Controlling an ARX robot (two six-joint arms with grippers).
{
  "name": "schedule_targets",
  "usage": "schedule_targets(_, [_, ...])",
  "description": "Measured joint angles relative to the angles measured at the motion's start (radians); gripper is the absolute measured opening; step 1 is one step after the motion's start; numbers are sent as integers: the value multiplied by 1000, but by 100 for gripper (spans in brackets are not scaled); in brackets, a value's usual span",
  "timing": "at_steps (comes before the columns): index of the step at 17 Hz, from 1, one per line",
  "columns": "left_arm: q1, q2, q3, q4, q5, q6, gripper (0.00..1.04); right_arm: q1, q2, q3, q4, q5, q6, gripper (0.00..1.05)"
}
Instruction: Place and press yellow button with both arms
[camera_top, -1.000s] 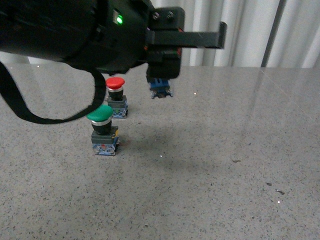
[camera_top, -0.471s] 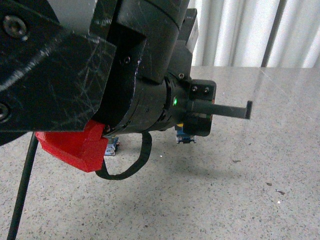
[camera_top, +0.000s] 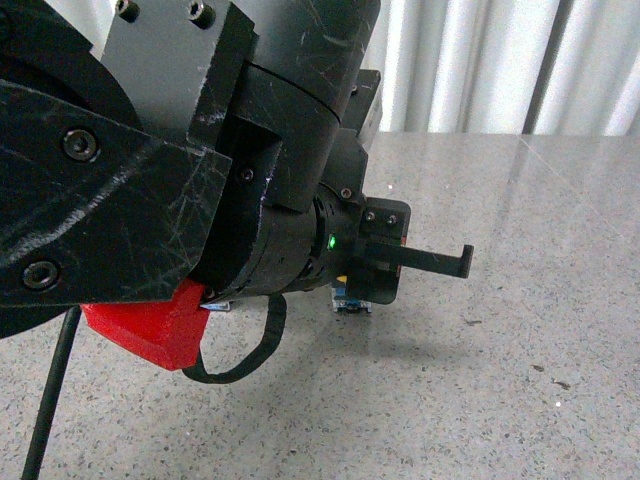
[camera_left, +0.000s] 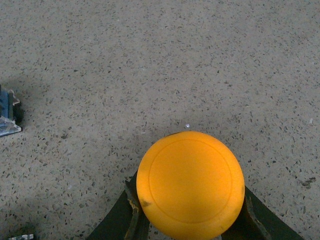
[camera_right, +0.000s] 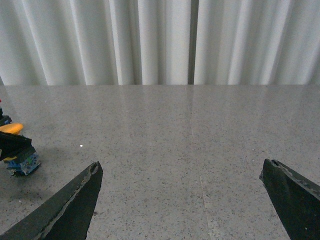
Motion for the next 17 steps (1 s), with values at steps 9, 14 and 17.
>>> schedule_targets(9, [1,41,23,54,5,11,42,0,0,0,0,0,0,98])
schedule_targets(14, [14,-13,-5,114,17,11,90,0,0,0,0,0,0,98])
schedule_targets(17, [56,-168,-72,179,-5,43,98,0,0,0,0,0,0,98])
